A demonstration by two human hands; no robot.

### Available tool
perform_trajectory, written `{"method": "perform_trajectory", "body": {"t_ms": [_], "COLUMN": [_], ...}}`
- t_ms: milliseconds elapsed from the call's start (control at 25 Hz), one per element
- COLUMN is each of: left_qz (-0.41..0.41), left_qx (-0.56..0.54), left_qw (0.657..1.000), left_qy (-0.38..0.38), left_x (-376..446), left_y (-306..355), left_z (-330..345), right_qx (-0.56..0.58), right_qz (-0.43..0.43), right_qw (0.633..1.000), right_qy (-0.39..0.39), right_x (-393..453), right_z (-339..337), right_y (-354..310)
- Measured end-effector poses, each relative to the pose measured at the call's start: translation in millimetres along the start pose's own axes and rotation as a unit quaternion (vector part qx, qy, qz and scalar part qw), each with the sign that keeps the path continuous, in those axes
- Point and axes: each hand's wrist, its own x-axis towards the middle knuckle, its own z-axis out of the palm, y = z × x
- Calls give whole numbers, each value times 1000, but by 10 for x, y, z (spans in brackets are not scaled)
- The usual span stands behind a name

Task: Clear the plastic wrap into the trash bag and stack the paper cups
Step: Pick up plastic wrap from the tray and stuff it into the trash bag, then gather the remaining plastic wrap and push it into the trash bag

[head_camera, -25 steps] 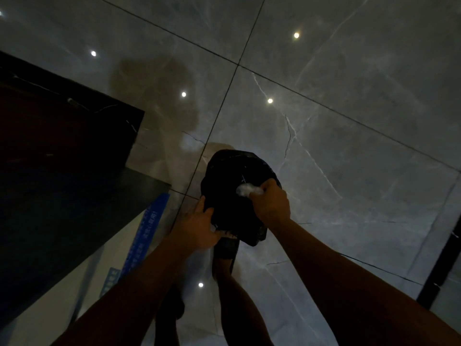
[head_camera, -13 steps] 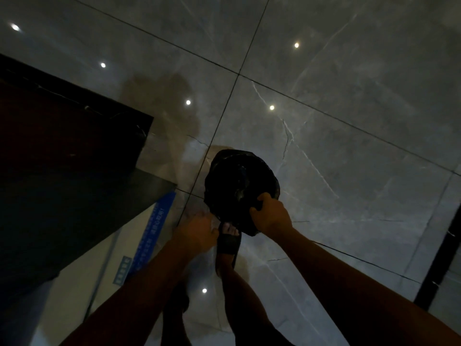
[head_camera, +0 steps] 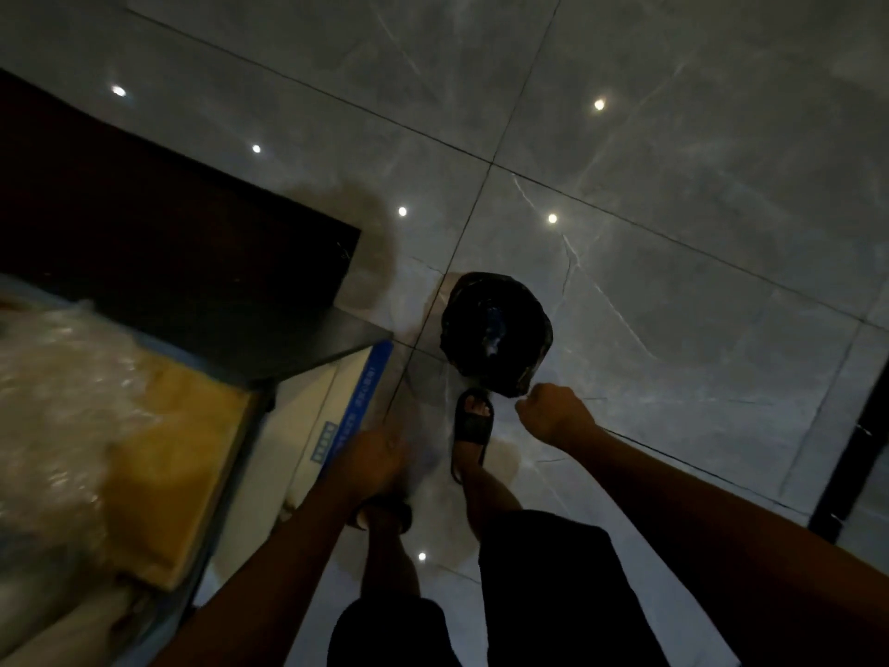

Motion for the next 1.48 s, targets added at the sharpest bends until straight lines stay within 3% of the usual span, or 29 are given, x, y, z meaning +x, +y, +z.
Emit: {"method": "perform_trajectory", "body": {"t_ms": [120,240,360,520,800,1040,1240,1360,1480], "left_qz": [8,-23,-13,7,-79,-64,-101,-130,-177], "left_qx": [-10,-140,-197,-212,-279,-316,-385,-447,-501], "left_qw": [1000,987,977,974,956,942,910,875,835], "left_qy": [17,69,84,83,53,89,114,134,145], "left_x": [-464,-940,-1334,-1735,-2351,-2574,-2595,-2618,-2613], "left_y": [-151,-298,-417,-695,-1641,-1912,-2079,-2189,-2169], "left_z": [-11,28,167,529,1469,1897,1872,1895,1926], "right_qx": [-16,-31,-45,-68,-142,-184,-186,-212,-280], "right_qz": [-7,-18,-31,-30,-55,-77,-92,-88,-146], "right_qw": [1000,999,999,997,988,980,978,973,949], "right_qy": [-7,-5,2,5,-5,-13,-1,-7,-13], "right_x": [-400,-803,-1106,-1437,-2042,-2270,-2283,-2225,-2140], "right_z": [-86,-141,-112,68,737,848,726,563,462], "right_y": [-66,-196,-327,-455,-657,-778,-1070,-1327,-1668]}}
